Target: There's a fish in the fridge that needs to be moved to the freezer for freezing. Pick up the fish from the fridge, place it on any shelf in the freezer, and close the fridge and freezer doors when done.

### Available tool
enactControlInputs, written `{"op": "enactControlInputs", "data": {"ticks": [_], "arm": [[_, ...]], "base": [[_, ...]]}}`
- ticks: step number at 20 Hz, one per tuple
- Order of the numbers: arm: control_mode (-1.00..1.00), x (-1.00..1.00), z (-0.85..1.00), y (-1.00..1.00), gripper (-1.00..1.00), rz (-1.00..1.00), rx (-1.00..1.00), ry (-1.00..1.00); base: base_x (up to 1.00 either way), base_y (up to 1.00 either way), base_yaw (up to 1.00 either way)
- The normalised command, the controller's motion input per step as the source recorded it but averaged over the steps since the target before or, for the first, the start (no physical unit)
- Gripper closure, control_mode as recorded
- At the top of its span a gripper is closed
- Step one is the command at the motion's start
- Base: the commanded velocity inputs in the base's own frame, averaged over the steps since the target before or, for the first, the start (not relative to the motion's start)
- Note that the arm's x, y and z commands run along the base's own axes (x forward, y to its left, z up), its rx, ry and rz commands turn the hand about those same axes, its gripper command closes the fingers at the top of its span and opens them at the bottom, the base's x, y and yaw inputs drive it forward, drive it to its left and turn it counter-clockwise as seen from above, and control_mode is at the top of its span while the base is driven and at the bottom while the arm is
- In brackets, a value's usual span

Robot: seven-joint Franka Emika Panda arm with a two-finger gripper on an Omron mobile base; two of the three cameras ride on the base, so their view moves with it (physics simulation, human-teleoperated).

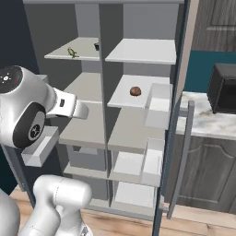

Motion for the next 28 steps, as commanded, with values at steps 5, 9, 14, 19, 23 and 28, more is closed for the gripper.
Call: {"op": "enactControlInputs", "data": {"ticks": [5,9,14,19,23,28], "arm": [[1.00,0.00,0.00,0.00,-1.00,0.00,0.00,0.00],[1.00,0.00,0.00,0.00,-1.00,0.00,0.00,0.00],[1.00,0.00,0.00,0.00,-1.00,0.00,0.00,0.00],[-1.00,-0.03,-0.01,-0.22,-1.00,0.00,0.00,0.00],[-1.00,-0.31,-0.15,-0.94,-1.00,0.00,0.06,-0.06],[-1.00,-0.59,-0.26,-1.00,-1.00,0.00,0.09,-0.26]], "base": [[-0.35,0.00,0.00],[-0.41,-0.01,0.00],[-0.20,0.00,0.00],[-0.01,0.00,0.00],[0.00,0.00,0.00],[0.00,0.00,0.00]]}}
